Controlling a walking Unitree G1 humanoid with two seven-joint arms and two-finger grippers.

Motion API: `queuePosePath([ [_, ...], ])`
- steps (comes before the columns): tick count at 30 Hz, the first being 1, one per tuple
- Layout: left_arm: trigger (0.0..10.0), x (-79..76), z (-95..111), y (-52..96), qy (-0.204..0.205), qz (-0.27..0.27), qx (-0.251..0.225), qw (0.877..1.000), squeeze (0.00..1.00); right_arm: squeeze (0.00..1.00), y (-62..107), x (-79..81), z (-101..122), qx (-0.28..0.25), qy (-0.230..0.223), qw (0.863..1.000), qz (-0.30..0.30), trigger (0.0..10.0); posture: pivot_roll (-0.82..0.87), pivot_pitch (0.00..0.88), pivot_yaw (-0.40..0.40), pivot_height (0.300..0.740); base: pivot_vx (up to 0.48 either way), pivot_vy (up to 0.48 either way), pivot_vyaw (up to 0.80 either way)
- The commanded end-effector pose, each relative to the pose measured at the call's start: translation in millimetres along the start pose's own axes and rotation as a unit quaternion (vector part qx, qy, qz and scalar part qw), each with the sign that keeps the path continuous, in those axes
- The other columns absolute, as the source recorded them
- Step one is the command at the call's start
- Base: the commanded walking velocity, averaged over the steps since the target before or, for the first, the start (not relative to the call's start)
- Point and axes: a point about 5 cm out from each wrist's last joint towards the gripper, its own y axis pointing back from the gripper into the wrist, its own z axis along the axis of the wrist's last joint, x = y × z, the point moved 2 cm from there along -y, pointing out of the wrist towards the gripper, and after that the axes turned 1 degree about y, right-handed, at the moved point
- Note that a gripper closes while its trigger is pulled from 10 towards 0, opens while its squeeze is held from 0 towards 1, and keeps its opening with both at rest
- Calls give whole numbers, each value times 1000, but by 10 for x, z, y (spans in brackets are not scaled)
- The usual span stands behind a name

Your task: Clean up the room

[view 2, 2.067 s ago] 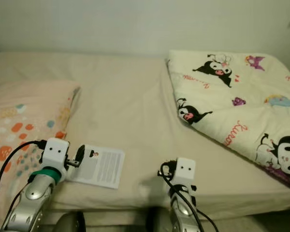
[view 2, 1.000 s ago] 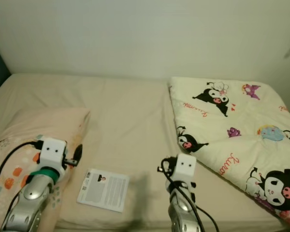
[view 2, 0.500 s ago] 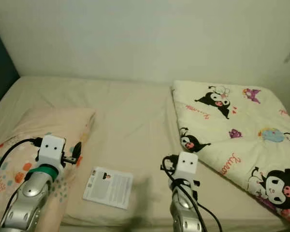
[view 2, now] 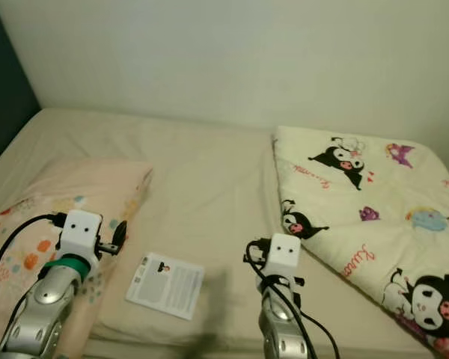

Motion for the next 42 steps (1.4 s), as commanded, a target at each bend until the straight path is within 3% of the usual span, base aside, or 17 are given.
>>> queuePosePath([
  [1, 10000, -16, -38, 22, 1, -6, 10, 1000, 0, 0, 9, -51, -51, 8, 3, 1000, -10, 10000, 138, 0, -9, 740, 0, -349, 0],
  [42, 10000, -3, -45, 38, -4, -11, 15, 1000, 0, 0, 15, -94, -77, 17, -3, 1000, -22, 10000, 135, 0, -8, 740, 0, -348, 0],
])
